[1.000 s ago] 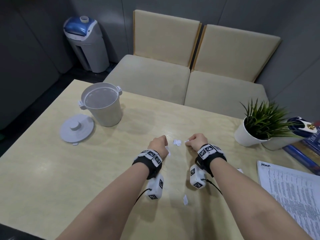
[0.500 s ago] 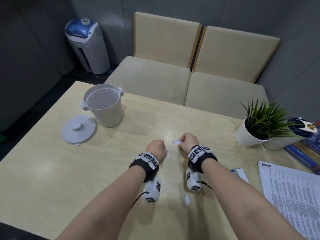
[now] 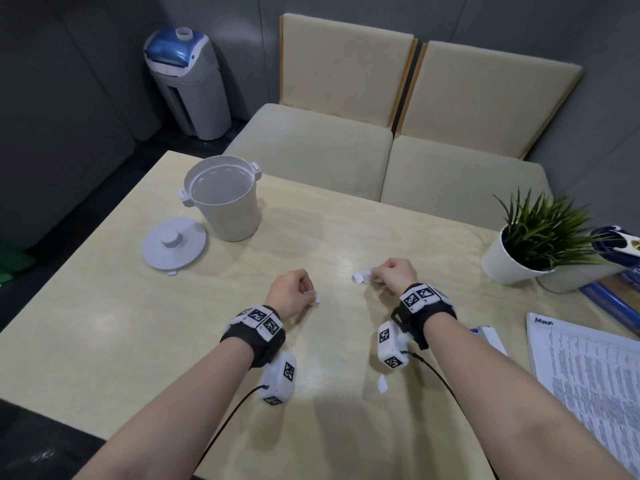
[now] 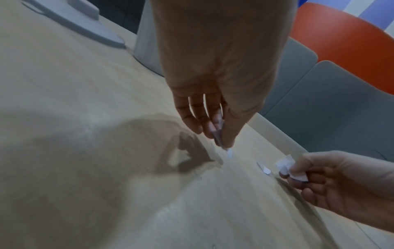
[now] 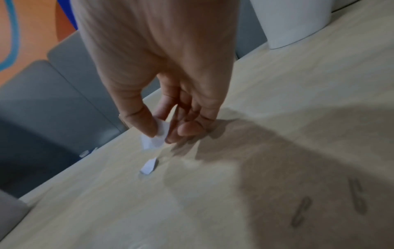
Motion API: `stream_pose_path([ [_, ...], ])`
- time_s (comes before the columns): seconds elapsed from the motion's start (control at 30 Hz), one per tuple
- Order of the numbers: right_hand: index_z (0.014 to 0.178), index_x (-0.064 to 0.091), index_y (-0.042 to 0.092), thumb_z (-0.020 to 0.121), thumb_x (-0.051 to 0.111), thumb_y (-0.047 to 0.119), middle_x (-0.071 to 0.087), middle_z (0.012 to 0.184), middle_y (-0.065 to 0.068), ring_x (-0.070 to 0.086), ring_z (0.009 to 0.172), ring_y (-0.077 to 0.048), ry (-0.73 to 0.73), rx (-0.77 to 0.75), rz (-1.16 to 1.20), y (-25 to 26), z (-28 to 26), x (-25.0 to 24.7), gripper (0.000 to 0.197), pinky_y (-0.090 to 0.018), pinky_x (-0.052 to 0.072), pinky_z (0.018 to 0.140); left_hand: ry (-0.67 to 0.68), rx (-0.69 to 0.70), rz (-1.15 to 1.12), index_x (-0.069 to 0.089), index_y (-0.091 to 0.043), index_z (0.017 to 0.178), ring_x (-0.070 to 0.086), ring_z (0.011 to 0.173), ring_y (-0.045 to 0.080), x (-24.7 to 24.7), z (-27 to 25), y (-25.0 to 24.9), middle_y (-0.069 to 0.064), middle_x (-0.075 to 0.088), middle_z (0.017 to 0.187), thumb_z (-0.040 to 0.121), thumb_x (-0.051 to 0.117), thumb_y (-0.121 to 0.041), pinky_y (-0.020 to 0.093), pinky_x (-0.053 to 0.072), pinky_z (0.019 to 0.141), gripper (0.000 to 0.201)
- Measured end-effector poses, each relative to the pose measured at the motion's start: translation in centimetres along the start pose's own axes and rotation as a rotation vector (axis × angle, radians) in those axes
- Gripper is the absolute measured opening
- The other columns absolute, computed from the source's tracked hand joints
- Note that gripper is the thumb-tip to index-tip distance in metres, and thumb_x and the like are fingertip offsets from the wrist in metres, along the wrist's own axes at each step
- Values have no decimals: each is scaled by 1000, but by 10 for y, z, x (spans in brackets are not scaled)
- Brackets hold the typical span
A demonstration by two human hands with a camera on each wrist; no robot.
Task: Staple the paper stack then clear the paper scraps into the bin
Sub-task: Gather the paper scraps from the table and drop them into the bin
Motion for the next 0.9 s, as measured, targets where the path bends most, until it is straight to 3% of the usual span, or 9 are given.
stream_pose_path([
  [0.1,61,55,16,68,65,6,66,75,-9,60,67,-24,-17,-14,6,4,-2,1,15,-30,49,61,-8,16,-7,50,-26,62,48,58,9,1,-6,2,-8,53,61,72,71,-14,21,33,52,27],
  [0.23,91,59,16,69,70,2,61,84,-6,60,66,-27,123,-66,-72,11,-3,23,29,-37,55,71,-10,36,-25,51,-26,64,49,58,9,5,-10,-3,-8,54,61,72,71,-13,21,35,54,25],
  [0.3,94,60,15,69,71,5,62,91,-8,60,73,-26,120,-126,-190,17,-2,31,29,-40,56,78,-9,41,-42,53,-24,67,49,57,8,6,-13,-5,-9,54,60,72,69,-12,22,36,55,20],
  [0.43,91,65,9,81,64,14,66,106,-14,63,94,-32,107,-213,-484,37,-7,40,11,-32,48,76,68,95,-39,56,-19,76,50,58,8,15,-28,-18,-10,54,62,73,67,-9,22,39,57,15],
  [0.5,90,66,10,83,65,18,66,105,-15,63,91,-31,172,-200,-511,38,-10,42,11,-30,47,73,198,153,25,58,-20,80,53,63,12,32,-44,-31,-11,55,64,71,70,-11,23,41,60,18],
  [0.6,80,64,13,74,73,14,66,87,-10,60,79,-25,250,-159,-412,21,-11,31,11,-30,50,69,442,273,195,61,-20,91,55,71,14,78,-74,-50,-6,59,74,71,75,-16,29,46,68,25],
  [0.67,70,62,14,71,75,8,63,73,-8,60,72,-25,248,-99,-269,2,-15,11,15,-37,53,70,532,327,271,60,-18,102,53,74,16,105,-88,-60,-4,59,79,72,74,-15,31,48,72,33],
  [0.8,67,52,11,80,67,-4,54,62,-9,56,42,-11,169,-35,22,-37,-42,-40,25,-21,49,44,559,314,336,57,-16,111,52,81,20,136,-93,-70,-2,57,84,76,68,-12,31,48,76,37],
  [0.9,70,52,10,81,66,-5,53,63,-9,54,48,-15,112,-16,182,-67,-72,-71,24,-18,49,45,553,290,354,59,-17,107,54,82,23,146,-93,-77,0,56,87,76,70,-13,31,48,74,33],
])
Point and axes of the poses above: each hand's wrist, its own z-axis towards the middle knuckle, its own x-axis out of the palm, y = z × x, the point moved 8 cm from there along z, towards the middle knuckle
